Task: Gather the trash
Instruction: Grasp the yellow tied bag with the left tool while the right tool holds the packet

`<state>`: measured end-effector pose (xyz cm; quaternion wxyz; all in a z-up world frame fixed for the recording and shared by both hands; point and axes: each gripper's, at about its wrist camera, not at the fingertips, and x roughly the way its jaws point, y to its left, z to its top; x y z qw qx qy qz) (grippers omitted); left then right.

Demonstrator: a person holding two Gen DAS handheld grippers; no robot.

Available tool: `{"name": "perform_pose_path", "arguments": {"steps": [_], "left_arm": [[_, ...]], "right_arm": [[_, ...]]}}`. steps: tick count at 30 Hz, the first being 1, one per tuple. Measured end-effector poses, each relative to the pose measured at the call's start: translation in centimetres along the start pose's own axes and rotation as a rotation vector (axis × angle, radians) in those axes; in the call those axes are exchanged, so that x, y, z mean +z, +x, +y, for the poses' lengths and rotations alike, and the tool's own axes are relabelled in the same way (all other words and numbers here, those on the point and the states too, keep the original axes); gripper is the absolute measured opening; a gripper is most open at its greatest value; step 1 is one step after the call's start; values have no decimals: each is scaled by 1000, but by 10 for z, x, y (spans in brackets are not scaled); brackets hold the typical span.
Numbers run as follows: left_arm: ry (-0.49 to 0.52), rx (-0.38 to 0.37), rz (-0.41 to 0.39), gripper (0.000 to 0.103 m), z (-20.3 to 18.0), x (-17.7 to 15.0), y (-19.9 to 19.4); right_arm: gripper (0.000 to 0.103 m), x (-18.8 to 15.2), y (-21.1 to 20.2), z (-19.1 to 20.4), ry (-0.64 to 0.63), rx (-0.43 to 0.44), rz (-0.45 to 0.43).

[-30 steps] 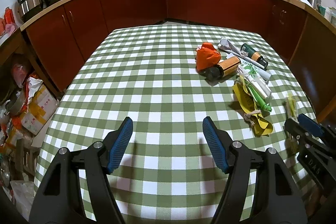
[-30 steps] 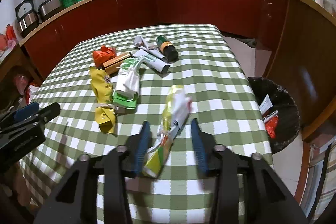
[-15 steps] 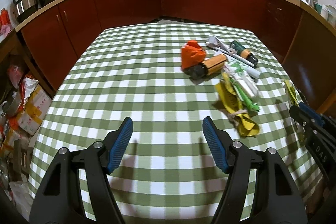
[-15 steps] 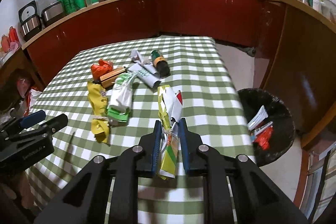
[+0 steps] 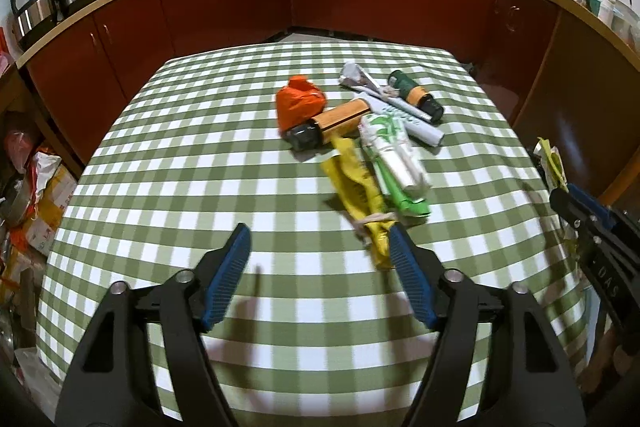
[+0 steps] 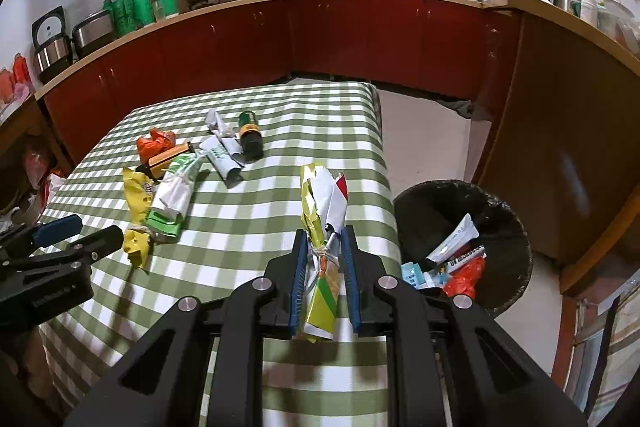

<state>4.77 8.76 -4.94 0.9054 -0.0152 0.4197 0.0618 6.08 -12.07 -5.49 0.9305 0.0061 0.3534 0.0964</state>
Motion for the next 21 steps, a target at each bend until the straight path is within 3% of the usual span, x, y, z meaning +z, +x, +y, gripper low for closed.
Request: {"name": "perform_pose_path", "arguments": {"steps": [10,21], "left_arm": [[29,49,59,76,-10,1,25],[32,46,43,76,-5,4,26]], "right_arm": [[18,-4,1,-10,22,24,1],[18,-4,3,-10,23,29,4]]}}
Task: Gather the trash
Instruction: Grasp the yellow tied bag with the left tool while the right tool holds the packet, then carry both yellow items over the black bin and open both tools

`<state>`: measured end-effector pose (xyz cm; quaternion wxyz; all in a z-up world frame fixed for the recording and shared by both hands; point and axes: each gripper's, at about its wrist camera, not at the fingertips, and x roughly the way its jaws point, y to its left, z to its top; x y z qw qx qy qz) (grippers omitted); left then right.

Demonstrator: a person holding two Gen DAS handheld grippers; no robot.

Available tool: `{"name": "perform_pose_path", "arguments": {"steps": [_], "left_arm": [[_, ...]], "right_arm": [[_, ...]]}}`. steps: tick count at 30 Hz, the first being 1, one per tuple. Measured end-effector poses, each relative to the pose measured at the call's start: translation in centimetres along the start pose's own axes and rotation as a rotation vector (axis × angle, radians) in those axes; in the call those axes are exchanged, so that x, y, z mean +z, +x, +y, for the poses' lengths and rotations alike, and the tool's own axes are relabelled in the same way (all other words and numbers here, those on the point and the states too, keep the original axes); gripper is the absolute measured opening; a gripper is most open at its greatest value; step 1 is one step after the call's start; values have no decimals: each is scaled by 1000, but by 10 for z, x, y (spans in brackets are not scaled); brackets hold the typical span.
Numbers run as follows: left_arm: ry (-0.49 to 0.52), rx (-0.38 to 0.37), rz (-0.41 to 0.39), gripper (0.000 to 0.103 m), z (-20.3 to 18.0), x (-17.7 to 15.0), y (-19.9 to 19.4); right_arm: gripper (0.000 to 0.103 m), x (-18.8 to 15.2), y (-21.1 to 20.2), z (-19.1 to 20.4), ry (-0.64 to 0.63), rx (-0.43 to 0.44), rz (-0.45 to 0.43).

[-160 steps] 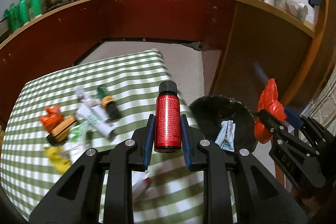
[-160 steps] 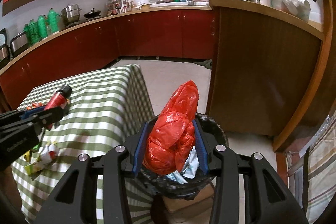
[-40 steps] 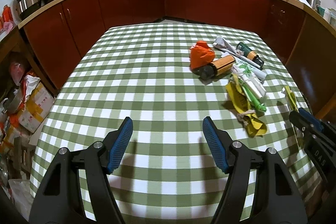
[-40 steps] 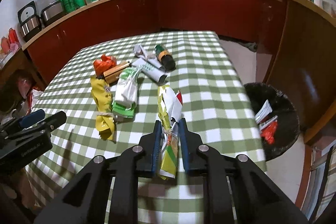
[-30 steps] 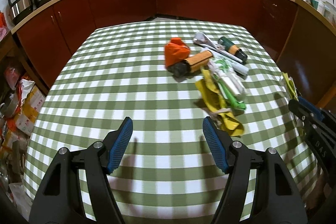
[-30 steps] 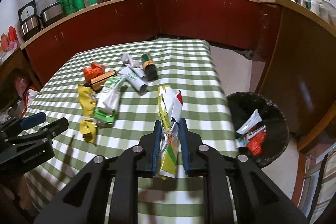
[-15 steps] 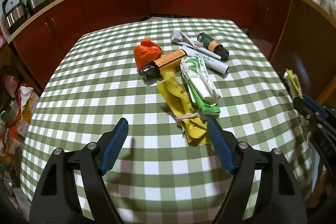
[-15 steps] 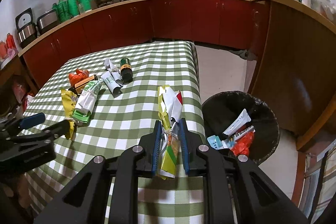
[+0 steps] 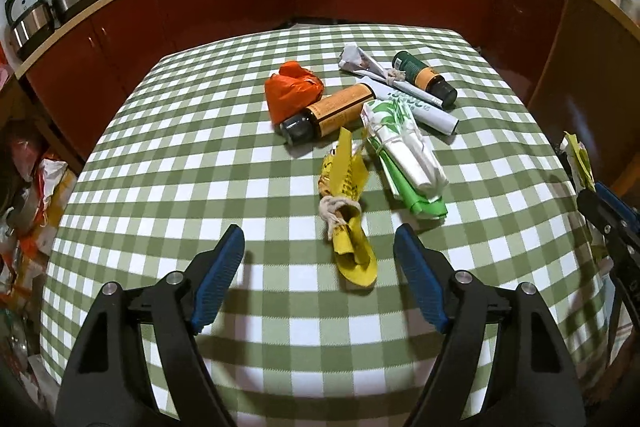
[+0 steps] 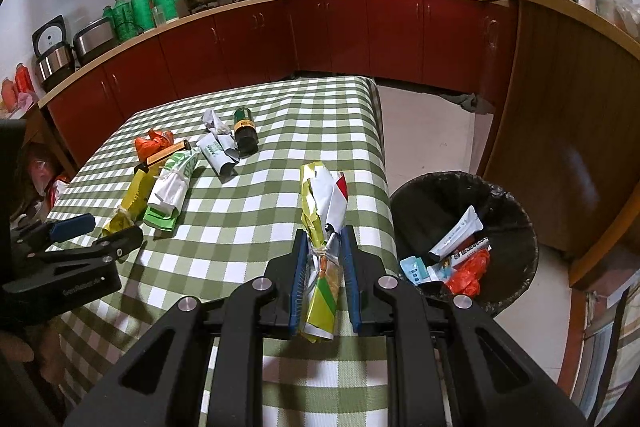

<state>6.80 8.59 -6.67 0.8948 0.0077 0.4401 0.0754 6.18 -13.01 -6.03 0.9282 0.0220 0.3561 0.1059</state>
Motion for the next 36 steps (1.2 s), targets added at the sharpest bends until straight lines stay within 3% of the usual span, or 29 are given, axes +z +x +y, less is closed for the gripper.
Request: {"name": "perform_pose_path", "arguments": {"steps": [3,6,10,24,36], "left_arm": [[-8,4,-4,74,3,2,3],[-9,-4,-6,59,7,3,5],[25,-35,-11,22,4,5,5],[43,-101,-66,20,-6,-1,-21],[125,-206,-139,20,-69,20,-39]], "right_arm": [[18,0,1,0,2,2,2],[19,0,1,0,1,4,3],[19,0,2,0,2,8,7],[19,3,-4,-7,-6,-28,-21],[18,12,-18,-51,47,-113,-72]]}}
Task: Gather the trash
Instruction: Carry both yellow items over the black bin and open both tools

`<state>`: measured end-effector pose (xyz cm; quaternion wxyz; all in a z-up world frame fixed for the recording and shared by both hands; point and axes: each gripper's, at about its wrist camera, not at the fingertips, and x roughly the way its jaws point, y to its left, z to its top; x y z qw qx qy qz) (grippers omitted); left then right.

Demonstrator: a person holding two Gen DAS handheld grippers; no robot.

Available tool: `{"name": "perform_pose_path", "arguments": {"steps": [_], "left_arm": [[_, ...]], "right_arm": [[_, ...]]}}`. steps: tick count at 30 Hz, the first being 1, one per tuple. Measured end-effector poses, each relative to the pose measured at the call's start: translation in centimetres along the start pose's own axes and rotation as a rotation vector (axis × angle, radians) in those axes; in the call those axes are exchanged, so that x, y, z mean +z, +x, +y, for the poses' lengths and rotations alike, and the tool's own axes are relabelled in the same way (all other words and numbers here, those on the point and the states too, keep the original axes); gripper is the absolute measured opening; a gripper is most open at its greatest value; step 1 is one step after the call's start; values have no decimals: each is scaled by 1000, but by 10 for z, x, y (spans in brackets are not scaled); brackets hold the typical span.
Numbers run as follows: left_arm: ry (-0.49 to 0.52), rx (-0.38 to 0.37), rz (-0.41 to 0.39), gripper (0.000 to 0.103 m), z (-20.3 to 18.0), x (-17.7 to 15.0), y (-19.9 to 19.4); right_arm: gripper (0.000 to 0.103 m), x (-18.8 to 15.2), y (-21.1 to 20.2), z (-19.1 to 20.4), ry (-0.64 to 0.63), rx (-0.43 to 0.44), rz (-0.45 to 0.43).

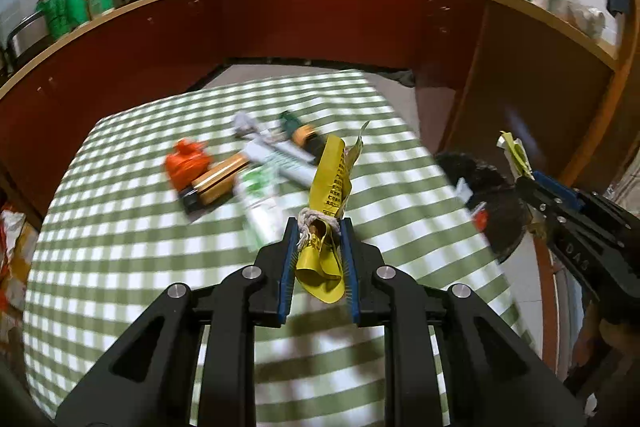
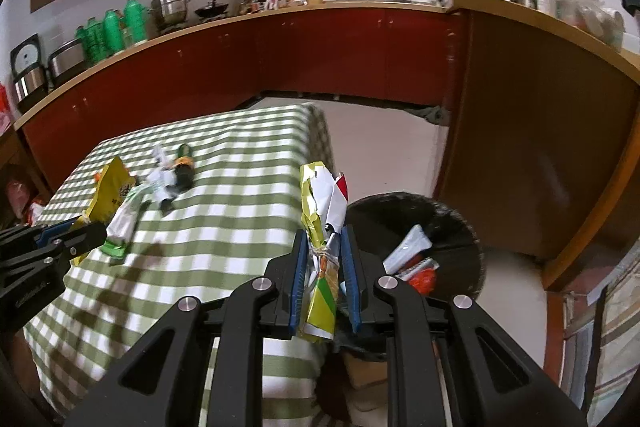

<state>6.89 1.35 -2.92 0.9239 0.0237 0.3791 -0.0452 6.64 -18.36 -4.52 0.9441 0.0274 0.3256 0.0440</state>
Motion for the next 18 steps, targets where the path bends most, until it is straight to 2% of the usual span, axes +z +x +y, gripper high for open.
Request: {"name": "perform_pose_path", "arguments": {"steps": [10,18], "left_arm": [[49,-62,-4,20,-55,24,28],[77,-69,-13,20,-82,35,43]], "right_arm": [[18,3,1,-39,48,-66,-9],[18,5,4,-60,72,-98,-21]]}}
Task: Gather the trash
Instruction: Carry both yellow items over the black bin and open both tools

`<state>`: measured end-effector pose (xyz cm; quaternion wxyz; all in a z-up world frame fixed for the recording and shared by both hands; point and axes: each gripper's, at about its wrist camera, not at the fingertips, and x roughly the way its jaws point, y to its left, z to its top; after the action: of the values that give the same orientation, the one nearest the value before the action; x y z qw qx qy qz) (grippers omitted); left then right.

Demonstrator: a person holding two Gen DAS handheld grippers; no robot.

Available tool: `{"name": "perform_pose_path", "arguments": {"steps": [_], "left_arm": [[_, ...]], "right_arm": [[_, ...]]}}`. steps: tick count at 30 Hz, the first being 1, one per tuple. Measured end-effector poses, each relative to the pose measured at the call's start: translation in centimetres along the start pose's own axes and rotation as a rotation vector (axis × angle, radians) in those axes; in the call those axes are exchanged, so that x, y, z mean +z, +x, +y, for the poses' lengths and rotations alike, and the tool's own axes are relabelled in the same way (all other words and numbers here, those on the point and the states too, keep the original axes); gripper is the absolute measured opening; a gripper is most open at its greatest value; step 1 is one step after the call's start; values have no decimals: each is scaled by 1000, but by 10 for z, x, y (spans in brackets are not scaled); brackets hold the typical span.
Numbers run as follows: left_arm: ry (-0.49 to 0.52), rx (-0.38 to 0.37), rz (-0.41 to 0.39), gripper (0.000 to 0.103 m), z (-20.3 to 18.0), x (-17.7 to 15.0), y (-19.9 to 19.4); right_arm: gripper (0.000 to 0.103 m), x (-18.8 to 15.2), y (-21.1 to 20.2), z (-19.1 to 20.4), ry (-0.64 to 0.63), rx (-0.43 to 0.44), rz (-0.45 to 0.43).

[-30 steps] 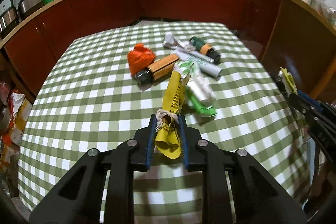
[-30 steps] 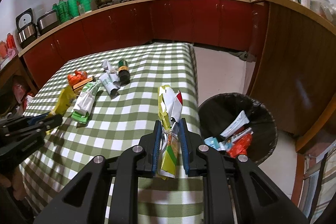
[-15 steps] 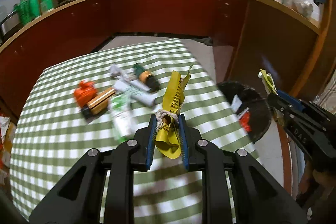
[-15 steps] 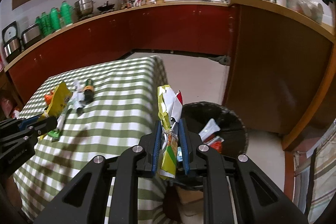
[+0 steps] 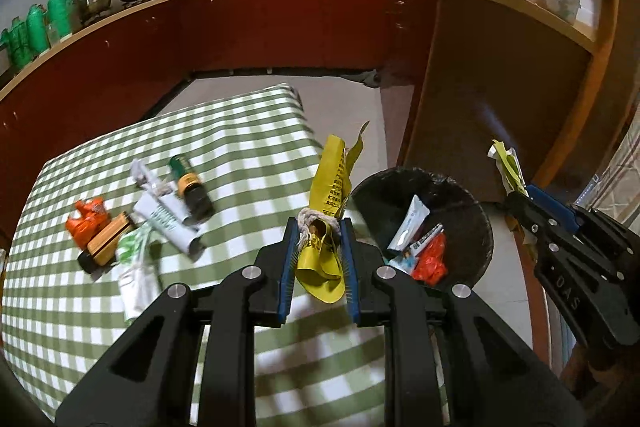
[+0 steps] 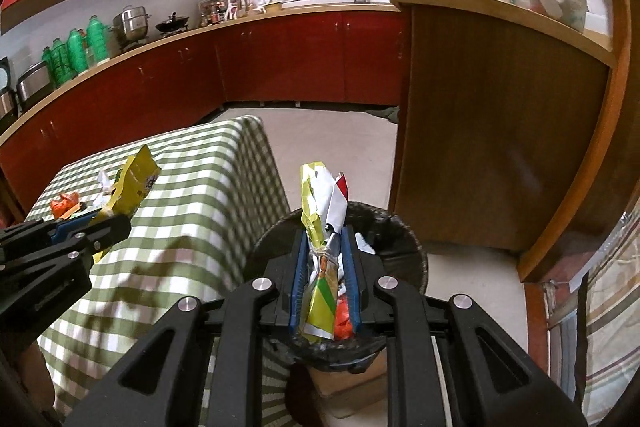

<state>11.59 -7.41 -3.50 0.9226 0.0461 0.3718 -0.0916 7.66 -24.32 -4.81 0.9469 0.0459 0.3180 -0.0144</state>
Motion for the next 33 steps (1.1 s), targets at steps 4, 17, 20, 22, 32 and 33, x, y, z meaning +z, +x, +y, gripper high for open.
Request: {"name": "perform_pose_path", "arguments": {"steps": [4,17,20,22,32,33], "left_arm": [[12,7,1,20,-13,6,13],[41,21,28,20,-37,20,49],[49,22,32,20,-42,23,54],[55,24,35,21,-45,24,56],[49,39,57,48,-47,23,68],[48,40,59,50,-46,23,68]], "right_arm": [[18,2,4,-7,16,-7,-3],[18,7,26,-23,61,-10,-7],[18,10,31,-26,72,-9,-7],[18,11,34,-28,78,-12,-9],[34,10,44,-37,111,-35,-10],[34,11,44,-38,112,-37,-11]]}}
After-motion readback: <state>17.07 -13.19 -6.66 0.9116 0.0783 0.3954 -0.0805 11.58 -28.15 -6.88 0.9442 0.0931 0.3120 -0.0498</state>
